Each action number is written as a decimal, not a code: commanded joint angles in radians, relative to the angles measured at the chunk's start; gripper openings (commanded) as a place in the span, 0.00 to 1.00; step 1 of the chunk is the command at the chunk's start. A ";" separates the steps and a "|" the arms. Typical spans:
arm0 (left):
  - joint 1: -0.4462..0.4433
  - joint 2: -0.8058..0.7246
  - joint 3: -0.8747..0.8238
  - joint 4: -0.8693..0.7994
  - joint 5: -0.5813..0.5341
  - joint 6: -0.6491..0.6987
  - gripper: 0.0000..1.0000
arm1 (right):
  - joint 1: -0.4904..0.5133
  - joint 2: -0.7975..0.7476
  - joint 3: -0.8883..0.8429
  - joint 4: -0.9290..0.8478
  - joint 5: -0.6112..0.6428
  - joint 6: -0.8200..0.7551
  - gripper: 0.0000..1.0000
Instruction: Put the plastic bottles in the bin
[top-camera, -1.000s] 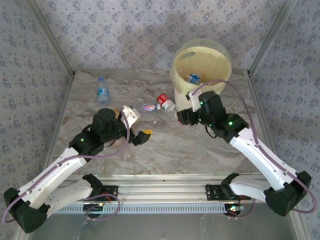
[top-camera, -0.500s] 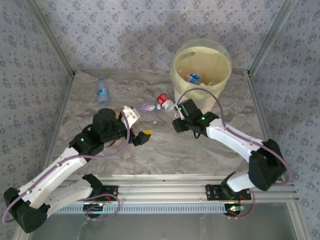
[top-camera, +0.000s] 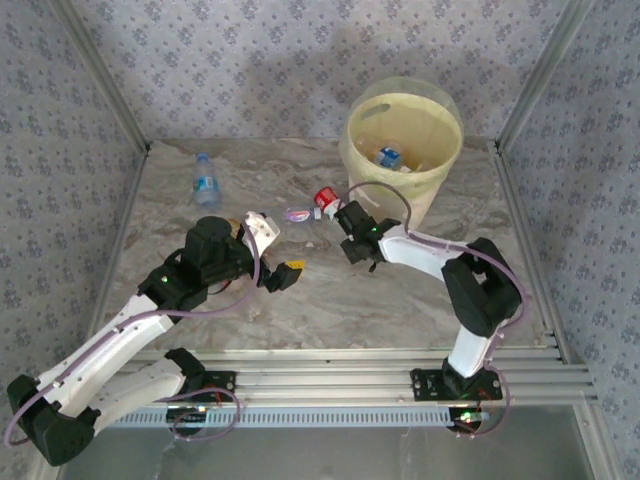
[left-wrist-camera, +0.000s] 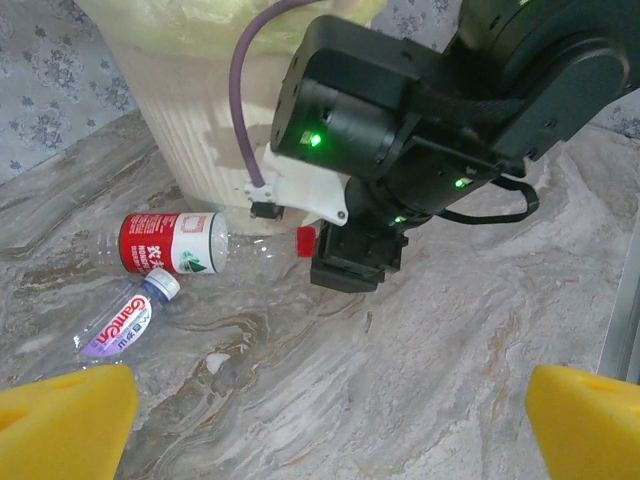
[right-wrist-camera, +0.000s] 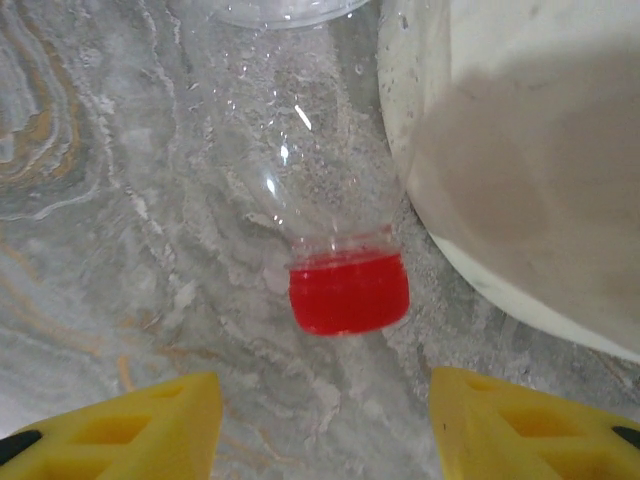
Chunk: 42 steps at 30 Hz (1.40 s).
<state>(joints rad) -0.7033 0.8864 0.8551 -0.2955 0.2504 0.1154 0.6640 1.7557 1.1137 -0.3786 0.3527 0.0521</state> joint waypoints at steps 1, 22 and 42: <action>-0.009 -0.003 0.042 -0.008 0.019 0.011 1.00 | 0.006 0.045 0.052 0.004 0.073 -0.037 0.59; -0.008 -0.007 0.045 -0.010 0.021 0.011 1.00 | -0.005 0.219 0.189 -0.002 0.127 -0.075 0.57; -0.007 -0.019 0.040 0.003 0.008 0.001 1.00 | 0.055 0.119 0.165 0.012 0.155 -0.093 0.32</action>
<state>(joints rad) -0.7033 0.8860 0.8558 -0.2955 0.2501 0.1154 0.6933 1.9533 1.2865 -0.3687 0.4835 -0.0360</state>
